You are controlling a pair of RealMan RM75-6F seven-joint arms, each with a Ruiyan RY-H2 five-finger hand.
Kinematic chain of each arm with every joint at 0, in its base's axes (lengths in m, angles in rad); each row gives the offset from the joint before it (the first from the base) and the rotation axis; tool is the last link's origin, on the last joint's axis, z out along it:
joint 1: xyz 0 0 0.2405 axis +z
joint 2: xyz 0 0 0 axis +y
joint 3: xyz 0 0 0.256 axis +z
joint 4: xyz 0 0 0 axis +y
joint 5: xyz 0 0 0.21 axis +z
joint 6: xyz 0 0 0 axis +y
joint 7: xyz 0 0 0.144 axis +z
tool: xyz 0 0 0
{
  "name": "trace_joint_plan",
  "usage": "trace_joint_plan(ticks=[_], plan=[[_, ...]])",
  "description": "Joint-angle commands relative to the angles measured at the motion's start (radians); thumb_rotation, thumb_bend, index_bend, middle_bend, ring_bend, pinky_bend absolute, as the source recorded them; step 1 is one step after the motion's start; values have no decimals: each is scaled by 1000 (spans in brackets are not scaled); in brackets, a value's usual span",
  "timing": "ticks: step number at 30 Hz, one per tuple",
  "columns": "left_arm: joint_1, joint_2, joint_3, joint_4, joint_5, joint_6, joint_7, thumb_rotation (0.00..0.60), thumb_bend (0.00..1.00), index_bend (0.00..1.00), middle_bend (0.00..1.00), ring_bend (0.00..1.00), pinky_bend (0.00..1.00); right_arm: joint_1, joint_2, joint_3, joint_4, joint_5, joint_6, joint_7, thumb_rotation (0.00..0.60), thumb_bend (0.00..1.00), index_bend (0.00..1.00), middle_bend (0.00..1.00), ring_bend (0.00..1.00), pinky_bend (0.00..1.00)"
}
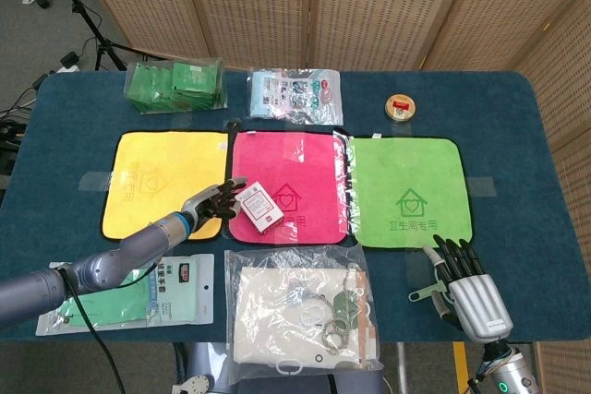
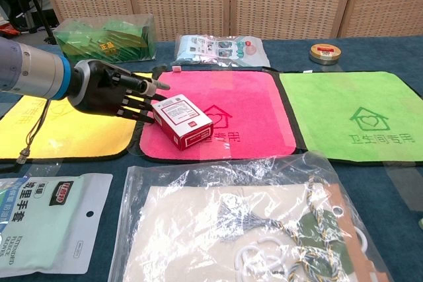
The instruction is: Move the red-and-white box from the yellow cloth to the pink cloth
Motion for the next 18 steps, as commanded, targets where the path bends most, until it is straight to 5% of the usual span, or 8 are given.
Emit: trace_joint_plan(ticks=[1, 8, 18], plan=[[-27, -18, 0, 10, -6, 34, 18, 600, 669, 0, 0, 0, 0, 0, 2, 0, 1, 2, 0, 3, 600, 517, 0, 0, 0, 0], [-48, -4, 10, 6, -8, 133, 75, 600, 669, 0, 0, 0, 0, -2, 7, 0, 0, 2, 4, 13, 600, 517, 0, 0, 0, 0], [9, 72, 90, -70, 156, 435, 308, 600, 607, 0, 0, 0, 0, 2, 13, -3, -4, 5, -4, 23, 600, 517, 0, 0, 0, 0]])
